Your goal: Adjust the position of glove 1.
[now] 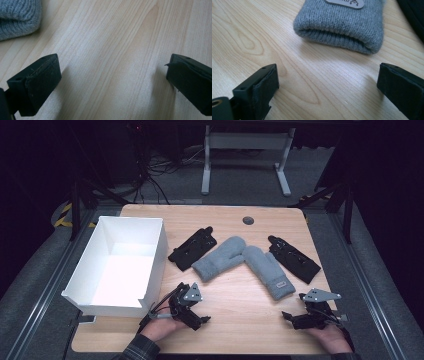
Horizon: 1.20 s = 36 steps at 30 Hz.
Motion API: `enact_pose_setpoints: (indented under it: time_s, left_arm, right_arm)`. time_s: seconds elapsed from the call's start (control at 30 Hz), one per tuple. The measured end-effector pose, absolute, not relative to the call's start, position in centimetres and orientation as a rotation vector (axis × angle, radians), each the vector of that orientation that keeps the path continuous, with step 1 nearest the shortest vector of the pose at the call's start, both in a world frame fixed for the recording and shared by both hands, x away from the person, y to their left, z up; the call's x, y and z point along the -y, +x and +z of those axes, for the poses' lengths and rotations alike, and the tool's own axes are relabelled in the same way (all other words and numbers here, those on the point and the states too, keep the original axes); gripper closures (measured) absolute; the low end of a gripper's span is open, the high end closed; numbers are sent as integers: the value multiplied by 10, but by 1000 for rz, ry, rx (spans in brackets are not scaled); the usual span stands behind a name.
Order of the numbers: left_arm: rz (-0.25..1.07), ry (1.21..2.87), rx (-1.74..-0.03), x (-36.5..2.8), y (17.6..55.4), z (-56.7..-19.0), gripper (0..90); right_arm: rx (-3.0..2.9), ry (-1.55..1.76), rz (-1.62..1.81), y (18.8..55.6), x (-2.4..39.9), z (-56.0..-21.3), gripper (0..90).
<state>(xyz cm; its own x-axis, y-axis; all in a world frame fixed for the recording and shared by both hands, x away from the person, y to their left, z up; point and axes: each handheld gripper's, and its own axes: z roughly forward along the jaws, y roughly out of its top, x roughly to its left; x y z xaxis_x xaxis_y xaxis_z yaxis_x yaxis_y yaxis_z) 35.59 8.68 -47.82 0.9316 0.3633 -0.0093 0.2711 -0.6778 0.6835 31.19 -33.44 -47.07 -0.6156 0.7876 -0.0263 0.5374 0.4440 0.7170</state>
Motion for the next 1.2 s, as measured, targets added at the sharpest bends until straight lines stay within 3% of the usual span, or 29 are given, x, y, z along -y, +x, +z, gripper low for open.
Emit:
enact_pose_setpoints:
  time_s: [0.07,0.13,0.27,0.33,0.37,0.4,0.57,1.2]
  left_arm:
    - [163,2353,-446,-87,356,-478,0]
    - [162,2352,-447,-87,356,-478,0]
    - [162,2353,-447,-87,356,-478,0]
    - [165,2352,-448,-87,356,-478,0]
    - [165,2353,-453,-87,356,-478,1]
    - [165,2353,-459,-87,355,-478,1]
    - [169,2349,-462,-88,355,-478,1]
    - [162,2349,-463,-88,355,-478,1]
  right_arm:
    - [-2343,1125,976,312,334,-471,49]
    - [-2366,1114,981,311,337,-466,202]
    - [-2358,1110,1003,312,338,-457,294]
    - [-2341,1088,1020,314,338,-449,405]
    - [-2321,1077,1061,319,339,-441,510]
    - [-2321,1077,1061,319,339,-441,510]
    - [-2332,1057,1096,340,334,-429,874]
    - [-2366,1082,1053,381,328,-436,900]
